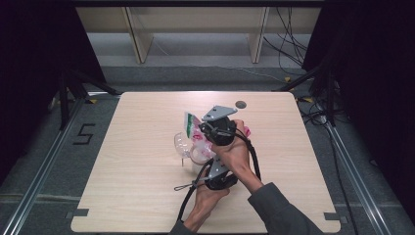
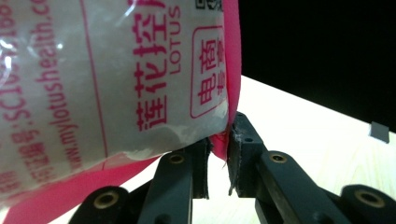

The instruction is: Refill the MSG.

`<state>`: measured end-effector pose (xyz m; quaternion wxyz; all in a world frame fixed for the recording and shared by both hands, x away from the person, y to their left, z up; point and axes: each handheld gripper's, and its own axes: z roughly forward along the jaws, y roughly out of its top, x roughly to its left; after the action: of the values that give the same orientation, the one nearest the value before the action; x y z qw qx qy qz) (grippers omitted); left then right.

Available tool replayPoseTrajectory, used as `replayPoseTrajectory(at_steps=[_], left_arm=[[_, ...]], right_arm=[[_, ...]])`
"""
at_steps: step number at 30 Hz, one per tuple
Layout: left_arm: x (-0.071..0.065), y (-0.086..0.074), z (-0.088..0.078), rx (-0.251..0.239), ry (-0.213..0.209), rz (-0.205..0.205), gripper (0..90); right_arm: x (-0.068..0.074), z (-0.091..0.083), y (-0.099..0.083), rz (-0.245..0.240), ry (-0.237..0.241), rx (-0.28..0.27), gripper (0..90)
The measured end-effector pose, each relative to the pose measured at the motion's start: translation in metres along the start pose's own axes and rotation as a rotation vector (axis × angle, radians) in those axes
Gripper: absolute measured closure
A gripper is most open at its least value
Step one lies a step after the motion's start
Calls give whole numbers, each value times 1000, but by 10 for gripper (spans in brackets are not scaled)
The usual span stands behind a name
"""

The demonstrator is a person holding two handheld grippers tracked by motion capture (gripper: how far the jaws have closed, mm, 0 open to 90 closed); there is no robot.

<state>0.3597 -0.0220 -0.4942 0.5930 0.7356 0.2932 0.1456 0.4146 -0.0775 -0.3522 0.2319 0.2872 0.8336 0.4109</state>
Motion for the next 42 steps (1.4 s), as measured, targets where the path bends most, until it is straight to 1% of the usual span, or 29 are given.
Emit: replayPoseTrajectory(at_steps=[2,4,5,6,8,9,11,13,15,16,17,18,19,21,22,23,24,25,30,31,32,33,34,36,38,39,40,41,42], left_arm=[[0,0,0,7,4,4,792],[-1,1,0,12,10,7,792],[0,1,0,15,7,-6,792],[-1,1,1,9,9,-15,793],[-1,2,2,12,12,-10,793],[-1,2,3,9,11,-18,793],[-3,3,4,8,16,-10,793],[-4,3,6,-3,19,-19,792],[-3,3,7,-7,7,-33,793],[-4,4,7,-8,14,-26,793],[-4,5,7,-9,12,-27,793],[-3,6,7,-7,14,-23,793],[-3,6,7,-10,19,-23,793],[-2,7,6,-11,24,-24,793],[-2,7,6,-8,28,-27,793],[3,8,2,50,56,44,793],[-3,7,6,-8,27,-23,792],[-2,6,6,-7,25,-29,793],[-1,5,7,-15,27,-41,793],[5,6,4,35,46,5,793],[5,6,4,37,49,8,793],[-1,6,10,-28,46,-61,793],[0,5,9,-25,42,-61,793],[-1,5,10,-33,53,-69,793],[0,5,10,-30,54,-64,793],[1,4,9,-16,46,-47,793],[1,4,9,-30,27,-60,793],[5,4,7,14,54,-12,793],[4,3,7,13,55,-12,793]], right_arm=[[0,0,0,-1,-2,0,900],[0,-1,0,5,10,9,900],[-1,-1,0,-14,13,5,900],[-1,-1,0,-11,14,5,900],[-2,-1,0,-18,4,7,900],[-2,-1,0,-2,8,11,900],[-2,-1,0,0,-3,-1,900],[-3,-2,0,4,5,8,900],[-5,-2,0,-11,1,1,900],[-3,-3,-1,20,1,3,900],[-6,-4,1,-14,7,10,900],[-6,-4,1,-14,7,10,900],[-5,-4,2,2,-5,-6,900],[-5,-5,4,-12,-2,-7,900],[-4,-4,4,-8,-3,-8,900],[-4,-4,4,-6,-3,-10,900],[-3,-4,4,-8,-1,-5,900],[-3,-4,4,-7,6,13,900],[-4,-3,4,0,6,-3,900],[-4,-3,4,-3,-1,-7,900],[-4,-3,4,-5,0,-6,900],[-4,-3,4,-6,9,5,900],[-3,-2,4,-12,4,5,900],[-4,-2,4,-21,7,5,900],[-4,-3,4,-9,12,8,900],[-5,-2,4,-11,4,-8,900],[-6,-3,4,-15,8,-2,900],[-6,-3,4,-13,6,-2,900],[-5,-3,3,-3,6,1,900]])
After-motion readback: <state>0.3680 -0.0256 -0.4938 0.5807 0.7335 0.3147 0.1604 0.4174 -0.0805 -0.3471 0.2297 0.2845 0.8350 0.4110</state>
